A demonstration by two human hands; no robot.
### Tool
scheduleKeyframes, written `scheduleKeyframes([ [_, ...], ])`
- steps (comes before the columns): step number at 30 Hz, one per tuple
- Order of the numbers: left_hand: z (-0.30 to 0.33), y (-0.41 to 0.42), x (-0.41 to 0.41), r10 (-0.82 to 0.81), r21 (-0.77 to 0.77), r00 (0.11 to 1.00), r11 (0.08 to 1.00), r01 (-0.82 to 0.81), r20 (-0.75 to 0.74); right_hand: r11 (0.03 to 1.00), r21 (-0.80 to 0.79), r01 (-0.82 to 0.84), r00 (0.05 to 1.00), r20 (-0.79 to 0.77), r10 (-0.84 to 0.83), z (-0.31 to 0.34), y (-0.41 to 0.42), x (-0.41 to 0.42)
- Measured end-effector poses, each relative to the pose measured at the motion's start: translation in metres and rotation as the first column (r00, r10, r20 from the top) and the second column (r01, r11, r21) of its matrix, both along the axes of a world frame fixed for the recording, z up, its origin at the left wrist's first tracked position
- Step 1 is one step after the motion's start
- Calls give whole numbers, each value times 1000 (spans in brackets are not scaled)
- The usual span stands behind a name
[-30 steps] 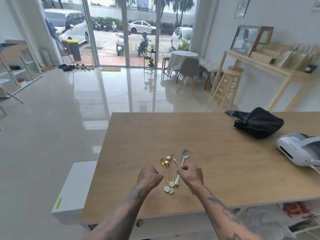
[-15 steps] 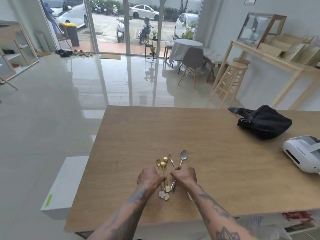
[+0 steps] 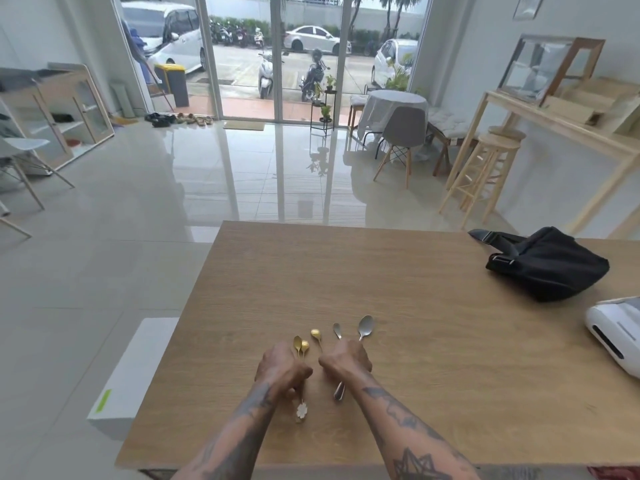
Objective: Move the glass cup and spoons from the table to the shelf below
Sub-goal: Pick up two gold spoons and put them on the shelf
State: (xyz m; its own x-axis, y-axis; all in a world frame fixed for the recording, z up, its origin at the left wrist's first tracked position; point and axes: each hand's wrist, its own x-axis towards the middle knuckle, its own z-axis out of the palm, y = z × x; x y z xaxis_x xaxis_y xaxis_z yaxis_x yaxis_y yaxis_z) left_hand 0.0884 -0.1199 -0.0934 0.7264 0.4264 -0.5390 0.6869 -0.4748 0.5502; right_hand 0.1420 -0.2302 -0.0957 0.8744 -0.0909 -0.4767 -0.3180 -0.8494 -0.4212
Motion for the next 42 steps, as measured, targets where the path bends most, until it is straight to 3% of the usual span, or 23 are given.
scheduleKeyframes([
  [2, 0, 2, -5, -10, -10, 1000, 1000, 10, 20, 998, 55, -30, 1000, -3, 30, 2, -2, -3],
  [6, 6, 12, -15, -10, 14, 999, 1000, 9, 52, 948, 311, -65, 996, 76, 44, 1, -10, -7],
  [12, 44, 47, -11, 47, -60, 962, 998, -32, 270, 850, 526, -30, 978, 192, -85, 37, -10, -2],
  [21, 145, 84, -3, -25, -41, 822, 997, 59, 569, 796, 594, -117, 904, 396, -162, 137, 8, 3],
  [29, 206, 77, -42, -21, 11, 738, 1000, 18, 674, 732, 638, -239, 872, 473, -127, 201, 6, -22],
  [35, 212, 39, -93, 17, 5, 723, 1000, -28, 691, 698, 665, -266, 882, 460, -103, 201, -20, -66],
  [42, 159, -17, -173, 64, -33, 779, 998, -55, 624, 693, 697, -187, 938, 337, -86, 142, -64, -145],
])
